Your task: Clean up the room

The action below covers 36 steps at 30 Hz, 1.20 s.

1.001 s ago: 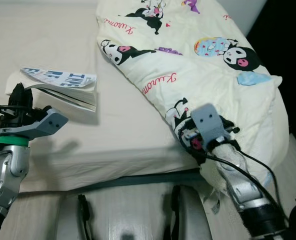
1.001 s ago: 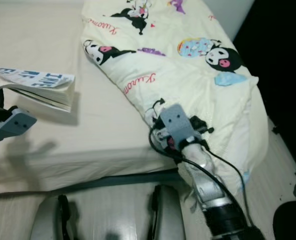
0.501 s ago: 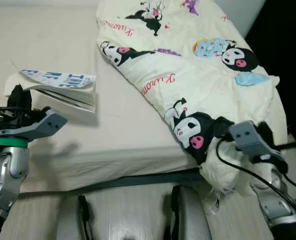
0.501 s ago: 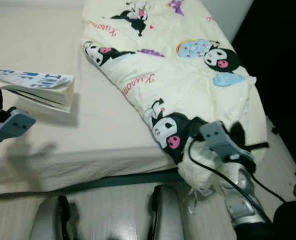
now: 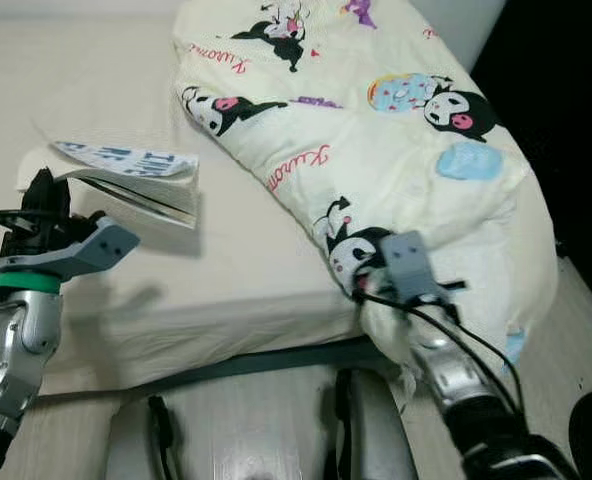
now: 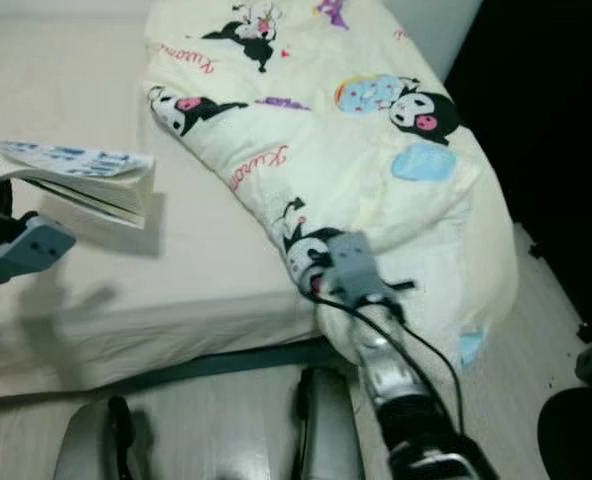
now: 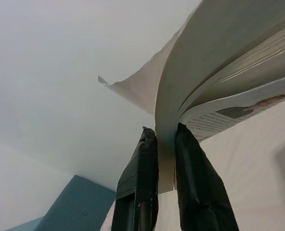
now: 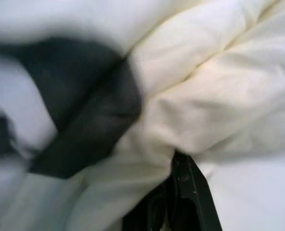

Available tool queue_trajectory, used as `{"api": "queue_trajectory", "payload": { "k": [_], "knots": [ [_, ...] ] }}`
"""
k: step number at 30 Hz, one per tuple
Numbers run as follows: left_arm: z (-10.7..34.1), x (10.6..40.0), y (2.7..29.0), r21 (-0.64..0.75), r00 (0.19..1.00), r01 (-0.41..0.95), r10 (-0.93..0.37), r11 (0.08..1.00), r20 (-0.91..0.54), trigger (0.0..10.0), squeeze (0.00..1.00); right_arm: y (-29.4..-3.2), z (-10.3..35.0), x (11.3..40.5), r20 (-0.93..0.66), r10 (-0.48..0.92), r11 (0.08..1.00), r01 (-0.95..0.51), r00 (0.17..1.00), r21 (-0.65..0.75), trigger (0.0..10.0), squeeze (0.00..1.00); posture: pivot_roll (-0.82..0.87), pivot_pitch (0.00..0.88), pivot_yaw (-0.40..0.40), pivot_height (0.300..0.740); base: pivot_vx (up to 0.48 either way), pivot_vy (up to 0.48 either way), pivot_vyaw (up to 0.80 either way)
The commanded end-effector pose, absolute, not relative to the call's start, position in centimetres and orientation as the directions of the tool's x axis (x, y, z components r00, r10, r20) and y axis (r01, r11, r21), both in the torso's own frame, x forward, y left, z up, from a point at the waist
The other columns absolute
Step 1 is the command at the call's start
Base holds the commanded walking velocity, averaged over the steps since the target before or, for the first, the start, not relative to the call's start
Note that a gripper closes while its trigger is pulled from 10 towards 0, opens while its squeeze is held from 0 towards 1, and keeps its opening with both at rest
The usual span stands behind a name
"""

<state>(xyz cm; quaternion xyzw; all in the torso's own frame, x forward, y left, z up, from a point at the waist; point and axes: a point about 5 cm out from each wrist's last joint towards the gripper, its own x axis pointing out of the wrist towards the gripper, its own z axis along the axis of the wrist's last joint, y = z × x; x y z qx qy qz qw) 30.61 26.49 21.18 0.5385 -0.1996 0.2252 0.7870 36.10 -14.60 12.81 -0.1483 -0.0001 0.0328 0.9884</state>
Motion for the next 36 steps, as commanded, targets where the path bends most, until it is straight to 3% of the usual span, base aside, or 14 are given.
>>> {"api": "queue_trajectory", "payload": {
  "k": [1, 4, 7, 11, 13, 15, 17, 21, 22, 30, 31, 34, 35, 36],
  "knots": [
    [21.7, 30.2, 26.8, 0.742, 0.801, -0.594, 0.145, 0.312, 0.580, 10.0, 0.00, -12.4, 12.6, 35.6, -0.014, 0.248, 0.954, -0.247, 0.969, -0.170, 10.0, 0.00, 0.02, 0.177, 0.047, 0.505, 0.000, 0.000, 0.00],
    [22.0, 30.0, 27.1, 0.735, 0.792, -0.607, 0.155, 0.303, 0.590, 10.0, 0.00, -10.4, 12.6, 32.9, -0.031, 0.572, 0.813, -0.572, 0.820, -0.107, 10.0, 0.00, 0.01, 0.172, 0.041, 0.505, 0.000, 0.000, 0.00],
    [22.2, 30.0, 27.2, 0.729, 0.786, -0.615, 0.160, 0.300, 0.598, 10.0, 0.00, -10.0, 11.9, 31.0, -0.085, 0.697, 0.703, -0.702, 0.712, -0.117, 10.0, 0.00, 0.01, 0.170, 0.038, 0.505, 0.000, 0.000, 0.00],
    [22.5, 30.0, 27.3, 0.721, 0.776, -0.627, 0.162, 0.295, 0.609, 10.0, 0.00, -10.3, 11.2, 29.1, -0.141, 0.768, 0.613, -0.781, 0.625, -0.122, 10.0, 0.00, 0.00, 0.170, 0.037, 0.505, 0.000, 0.000, 0.00],
    [23.7, 30.1, 27.9, 0.695, 0.744, -0.665, 0.172, 0.274, 0.645, 10.0, 0.00, -11.7, 10.0, 24.2, -0.266, 0.879, 0.386, -0.918, 0.395, -0.086, 10.0, 0.00, -0.02, 0.167, 0.038, 0.505, 0.000, 0.000, 0.00],
    [23.7, 30.1, 27.9, 0.695, 0.744, -0.665, 0.172, 0.274, 0.645, 10.0, 0.00, -11.7, 10.0, 24.2, -0.266, 0.879, 0.386, -0.918, 0.395, -0.086, 10.0, 0.00, -0.02, 0.167, 0.038, 0.505, 0.000, 0.000, 0.00],
    [24.6, 30.3, 28.5, 0.675, 0.720, -0.692, 0.180, 0.254, 0.670, 10.0, 0.00, -13.0, 10.3, 21.6, -0.313, 0.911, 0.277, -0.961, 0.268, -0.018, 10.0, 0.00, -0.02, 0.166, 0.040, 0.505, 0.000, 0.000, 0.00],
    [24.9, 30.3, 28.7, 0.670, 0.713, -0.700, 0.183, 0.247, 0.677, 10.0, 0.00, -13.4, 11.0, 21.2, -0.299, 0.925, 0.254, -0.967, 0.237, 0.019, 10.0, 0.00, -0.02, 0.163, 0.044, 0.505, 0.000, 0.000, 0.00],
    [25.4, 30.5, 29.0, 0.664, 0.704, -0.709, 0.183, 0.235, 0.686, 10.0, 0.00, -13.9, 14.2, 21.6, -0.195, 0.957, 0.226, -0.973, 0.214, 0.039, 10.0, 0.00, -0.01, 0.159, 0.044, 0.505, 0.000, 0.000, 0.00],
    [25.3, 30.3, 29.2, 0.664, 0.702, -0.711, 0.186, 0.231, 0.687, 10.0, 0.00, -14.0, 20.7, 24.6, 0.071, 0.933, 0.358, -0.933, 0.354, -0.049, 10.0, 0.00, -0.01, 0.159, 0.042, 0.505, 0.000, 0.000, 0.00],
    [25.2, 30.3, 29.2, 0.666, 0.704, -0.709, 0.189, 0.232, 0.685, 10.0, 0.00, -14.1, 21.7, 25.8, 0.131, 0.886, 0.457, -0.886, 0.445, -0.077, 10.0, 0.00, -0.01, 0.159, 0.042, 0.505, 0.000, 0.000, 0.00],
    [25.1, 30.3, 29.2, 0.666, 0.705, -0.708, 0.190, 0.233, 0.683, 10.0, 0.00, -14.3, 22.3, 26.9, 0.172, 0.838, 0.537, -0.838, 0.518, -0.094, 10.0, 0.00, -0.01, 0.159, 0.042, 0.505, 0.000, 0.000, 0.00],
    [25.0, 30.3, 29.2, 0.666, 0.706, -0.708, 0.192, 0.234, 0.682, 10.0, 0.00, -14.7, 22.3, 28.6, 0.167, 0.737, 0.676, -0.720, 0.655, -0.159, 10.0, 0.00, 0.00, 0.156, 0.037, 0.505, 0.000, 0.000, 0.00],
    [25.0, 30.3, 29.2, 0.666, 0.706, -0.708, 0.192, 0.234, 0.682, 10.0, 0.00, -14.7, 22.3, 28.6, 0.167, 0.737, 0.676, -0.720, 0.655, -0.159, 10.0, 0.00, 0.00, 0.156, 0.037, 0.505, 0.000, 0.000, 0.00]
  ]
}}
